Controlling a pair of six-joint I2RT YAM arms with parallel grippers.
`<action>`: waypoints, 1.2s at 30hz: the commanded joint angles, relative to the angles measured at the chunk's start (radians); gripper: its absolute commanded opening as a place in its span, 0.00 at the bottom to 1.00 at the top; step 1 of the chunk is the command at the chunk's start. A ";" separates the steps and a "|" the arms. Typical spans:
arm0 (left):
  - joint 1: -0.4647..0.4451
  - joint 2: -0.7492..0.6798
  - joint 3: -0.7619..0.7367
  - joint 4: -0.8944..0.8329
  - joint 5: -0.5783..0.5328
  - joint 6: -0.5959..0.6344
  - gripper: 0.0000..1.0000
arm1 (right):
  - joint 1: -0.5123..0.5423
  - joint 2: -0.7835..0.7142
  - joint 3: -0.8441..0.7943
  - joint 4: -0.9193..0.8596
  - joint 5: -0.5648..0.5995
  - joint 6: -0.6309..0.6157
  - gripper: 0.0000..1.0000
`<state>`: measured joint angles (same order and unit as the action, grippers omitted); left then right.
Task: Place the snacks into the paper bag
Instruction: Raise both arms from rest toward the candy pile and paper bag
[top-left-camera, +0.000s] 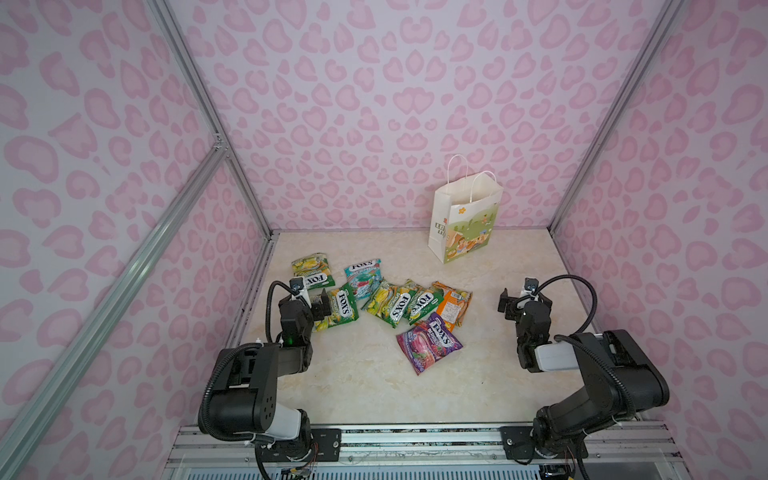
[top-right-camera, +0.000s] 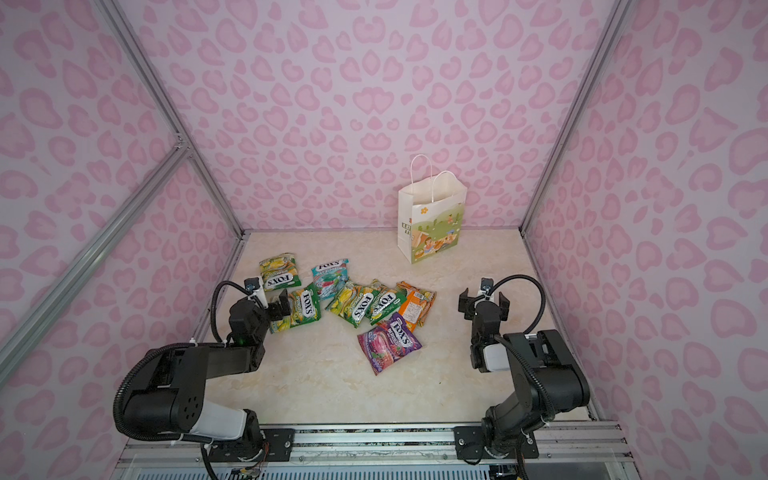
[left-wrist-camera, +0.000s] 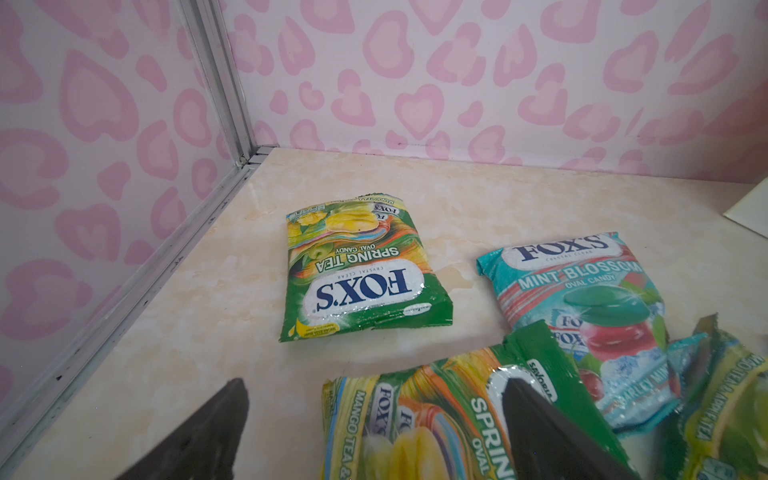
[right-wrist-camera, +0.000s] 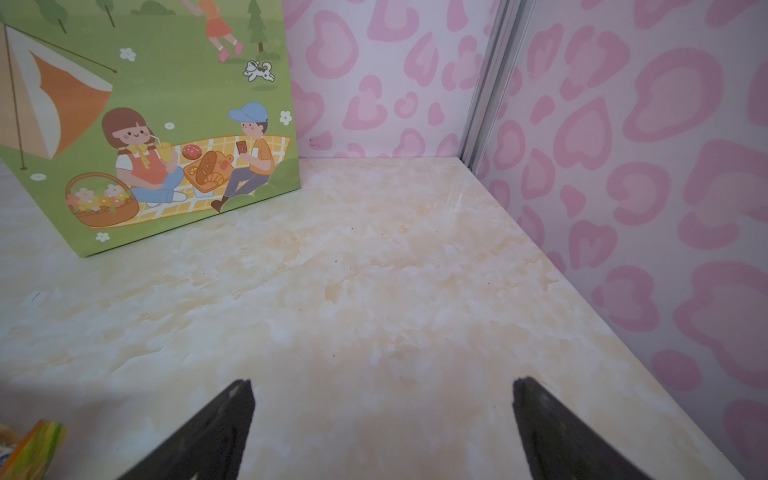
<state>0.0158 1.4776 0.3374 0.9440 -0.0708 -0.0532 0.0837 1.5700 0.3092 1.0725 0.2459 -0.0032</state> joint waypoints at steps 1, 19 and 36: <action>0.001 -0.003 0.002 0.021 0.008 0.007 0.98 | -0.004 0.003 -0.003 0.025 0.007 -0.002 0.99; 0.021 -0.003 -0.001 0.024 0.045 -0.007 0.98 | -0.015 0.001 0.001 0.012 -0.019 0.003 0.99; -0.069 -0.544 0.177 -0.687 -0.208 -0.476 0.98 | -0.005 -0.452 0.119 -0.412 0.114 0.214 0.99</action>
<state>-0.0528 1.0004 0.4461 0.5430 -0.1921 -0.2577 0.0731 1.1679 0.4191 0.7792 0.2581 0.0772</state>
